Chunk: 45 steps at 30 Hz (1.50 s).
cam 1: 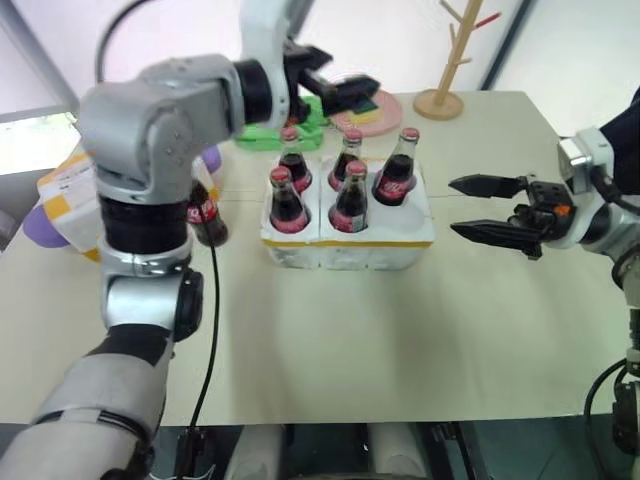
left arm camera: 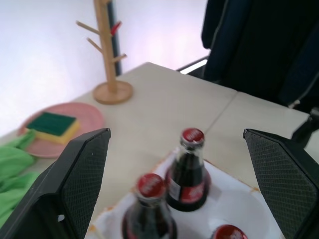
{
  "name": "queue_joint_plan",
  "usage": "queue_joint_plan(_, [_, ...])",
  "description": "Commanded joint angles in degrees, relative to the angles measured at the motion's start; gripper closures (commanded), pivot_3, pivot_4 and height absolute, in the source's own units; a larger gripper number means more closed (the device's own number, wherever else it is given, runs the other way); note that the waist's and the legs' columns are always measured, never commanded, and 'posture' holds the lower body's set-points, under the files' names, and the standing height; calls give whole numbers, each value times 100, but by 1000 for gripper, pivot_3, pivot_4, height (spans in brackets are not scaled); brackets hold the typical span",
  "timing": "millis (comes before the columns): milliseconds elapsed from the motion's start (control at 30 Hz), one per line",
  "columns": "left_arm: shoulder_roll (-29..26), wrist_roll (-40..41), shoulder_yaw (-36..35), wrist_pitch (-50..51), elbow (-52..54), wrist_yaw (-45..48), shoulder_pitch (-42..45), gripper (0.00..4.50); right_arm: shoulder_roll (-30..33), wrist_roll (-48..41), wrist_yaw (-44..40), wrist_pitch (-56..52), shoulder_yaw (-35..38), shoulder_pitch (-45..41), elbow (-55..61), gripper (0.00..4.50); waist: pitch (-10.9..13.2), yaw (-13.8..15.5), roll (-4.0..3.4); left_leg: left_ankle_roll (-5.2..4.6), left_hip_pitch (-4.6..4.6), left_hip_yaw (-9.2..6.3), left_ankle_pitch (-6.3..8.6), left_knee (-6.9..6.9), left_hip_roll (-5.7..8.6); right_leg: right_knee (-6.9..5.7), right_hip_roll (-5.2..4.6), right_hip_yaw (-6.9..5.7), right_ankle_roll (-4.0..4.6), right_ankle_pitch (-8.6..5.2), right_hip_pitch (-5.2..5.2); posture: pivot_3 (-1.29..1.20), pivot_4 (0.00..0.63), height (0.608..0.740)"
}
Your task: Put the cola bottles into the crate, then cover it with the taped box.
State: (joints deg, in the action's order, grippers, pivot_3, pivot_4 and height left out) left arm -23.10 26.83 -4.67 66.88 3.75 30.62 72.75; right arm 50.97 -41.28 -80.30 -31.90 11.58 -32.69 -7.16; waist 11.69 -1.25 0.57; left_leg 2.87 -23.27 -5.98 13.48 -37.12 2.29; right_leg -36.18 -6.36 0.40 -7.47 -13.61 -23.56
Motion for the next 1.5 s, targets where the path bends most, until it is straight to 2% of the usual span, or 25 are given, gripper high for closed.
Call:
queue_joint_plan(33, [-403, 32, -413, 59, 420, -207, 188, 36, 4, -2, -71, 73, 57, -186, 31, 0, 0, 7, 0, 0, 0, 0, 0, 0, 0, 0, 0, 0, 0, 0, -1, 0, 150, 740])
queue_joint_plan(167, [-1146, -74, -584, -55, 812, -211, -113, 36, 8, 90, -82, 136, 47, -281, -48, 0, 0, 11, 0, 2, -1, 0, -1, -2, 0, 1, 0, 0, 0, 1, 1, 0, 150, 740])
queue_joint_plan(233, [-1564, 206, -1059, -62, 1089, 12, -410, 36, 13, 160, -77, 179, 27, -366, -141, 0, 0, -25, -1, 2, 1, 5, -1, 2, 0, 1, 0, 5, 0, 1, -2, 0, 150, 740])
queue_joint_plan(400, [-2554, 557, -2207, -583, 1804, 733, -1960, 36, 75, 151, -106, -47, -5, -553, -364, 0, 0, -99, -1, 2, -1, 8, -1, 8, -3, -3, 3, 12, 1, 1, -10, 0, 150, 740])
queue_joint_plan(500, [-2806, 634, -2842, -947, 2104, 965, -2999, 36, 72, 331, -120, 198, -31, -606, -478, 0, 1, -101, 0, 2, -1, 14, -1, 6, -3, 2, 2, 17, 4, 2, -9, 0, 150, 740])
queue_joint_plan(633, [-2560, 1037, -3576, -1032, 2652, 968, -4094, 36, 66, 410, -217, 296, -58, -723, -643, 0, 6, -67, 11, 6, 1, 15, -3, -3, -4, 4, 0, 17, 10, 6, -1, 0, 150, 740])
queue_joint_plan(900, [-1826, 598, -3792, -2170, 2823, 479, -5827, 36, 83, 495, -363, 281, -88, -809, -753, 0, 5, -58, 11, 6, 16, 22, -3, -1, -6, 3, 1, 23, 14, 8, 8, 0, 150, 740])
queue_joint_plan(1000, [-1573, 604, -3690, -2450, 2691, 284, -6043, 36, 130, 481, -390, 237, -56, -784, -714, 0, 5, -45, 11, 6, 16, 24, -3, -3, -7, 4, 1, 25, 15, 8, 9, 0, 150, 740])
queue_joint_plan(1500, [-844, -29, -2250, -3744, 1637, -134, -6309, 36, 242, 342, -357, -72, 40, -746, -528, 0, 5, 46, 11, 4, 20, 48, -2, -1, -7, 7, -1, 41, 22, 10, 5, 0, 150, 740])
